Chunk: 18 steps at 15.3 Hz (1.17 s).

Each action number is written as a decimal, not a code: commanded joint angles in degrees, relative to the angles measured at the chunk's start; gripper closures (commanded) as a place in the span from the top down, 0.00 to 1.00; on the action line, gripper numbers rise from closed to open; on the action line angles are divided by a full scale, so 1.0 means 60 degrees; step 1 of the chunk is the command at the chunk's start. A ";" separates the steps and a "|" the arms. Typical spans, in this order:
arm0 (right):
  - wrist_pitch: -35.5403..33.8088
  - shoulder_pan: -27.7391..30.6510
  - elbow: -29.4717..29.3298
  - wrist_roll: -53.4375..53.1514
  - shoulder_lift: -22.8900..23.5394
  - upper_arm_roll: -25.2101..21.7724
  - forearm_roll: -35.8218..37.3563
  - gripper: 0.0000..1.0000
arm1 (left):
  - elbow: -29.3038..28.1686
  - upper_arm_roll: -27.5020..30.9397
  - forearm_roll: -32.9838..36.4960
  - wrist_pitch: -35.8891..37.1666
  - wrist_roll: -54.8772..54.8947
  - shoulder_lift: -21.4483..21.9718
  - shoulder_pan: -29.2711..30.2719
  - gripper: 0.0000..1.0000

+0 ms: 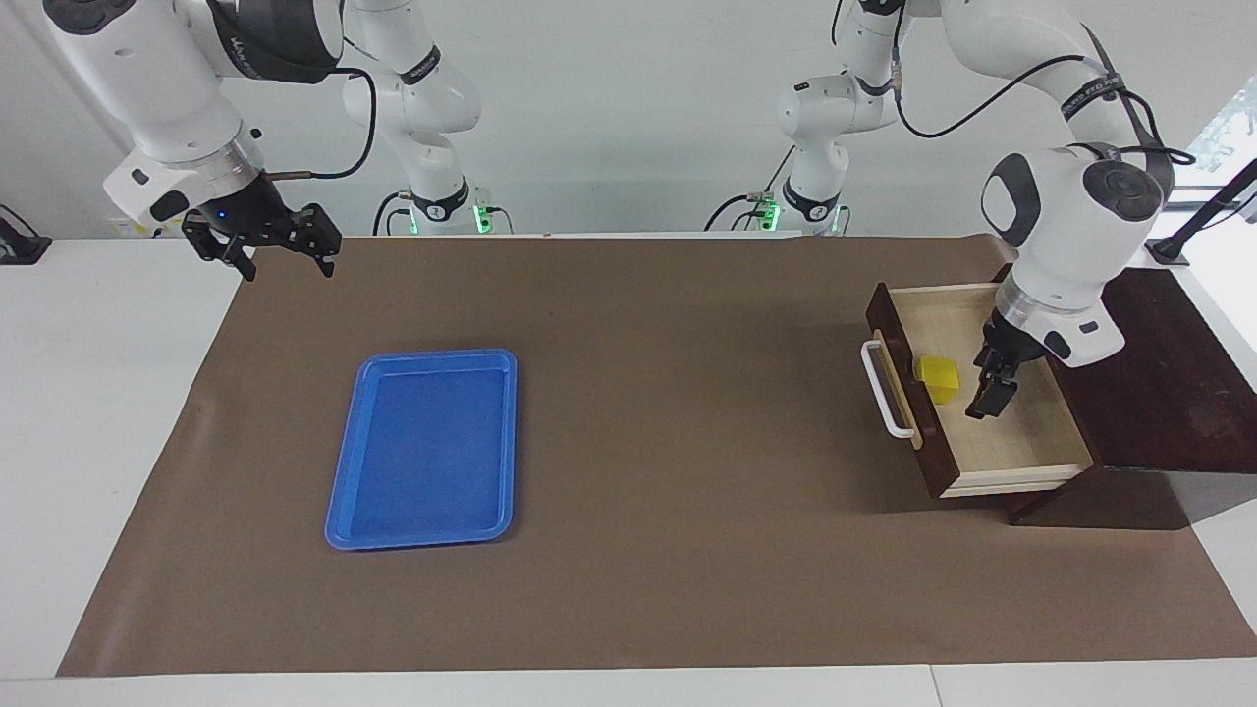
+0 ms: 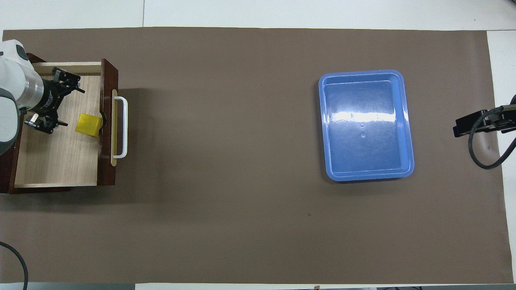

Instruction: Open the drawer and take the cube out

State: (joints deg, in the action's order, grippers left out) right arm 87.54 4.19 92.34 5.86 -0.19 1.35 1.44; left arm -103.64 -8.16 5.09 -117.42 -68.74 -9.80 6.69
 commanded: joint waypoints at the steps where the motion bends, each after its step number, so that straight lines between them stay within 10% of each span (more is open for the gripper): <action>1: 0.0102 0.0181 0.0341 -0.0141 -0.0188 0.0112 -0.0137 1.00 | -0.0787 -0.0076 -0.0146 -0.0278 -0.1066 0.0519 0.0144 1.00; 8: 0.0277 0.0005 0.0957 -0.2204 -0.0495 0.0156 -0.0488 1.00 | -0.1477 -0.0091 -0.0146 -0.0380 -0.1477 0.0842 -0.0061 0.94; 10: 0.0555 -0.0010 0.1220 -0.2805 -0.0598 0.0229 -0.0649 1.00 | -0.1477 -0.0090 -0.0146 -0.0366 -0.1419 0.0827 0.0026 0.19; 11: 0.0628 -0.0024 0.1352 -0.2996 -0.0671 0.0244 -0.0723 1.00 | -0.1463 -0.0091 -0.0146 -0.0366 -0.1346 0.0827 0.0041 0.00; 18: 0.0995 -0.1063 0.1734 -0.7428 -0.0482 0.0244 -0.1835 1.00 | 0.0554 -0.0105 -0.0364 0.1622 -0.1433 0.0242 -0.0090 0.00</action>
State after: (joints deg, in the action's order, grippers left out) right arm 91.95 -0.91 101.05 -30.07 -2.81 2.81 -6.65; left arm -106.95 -8.82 4.75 -114.00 -77.10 -6.72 6.55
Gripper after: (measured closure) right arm 0.000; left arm 0.454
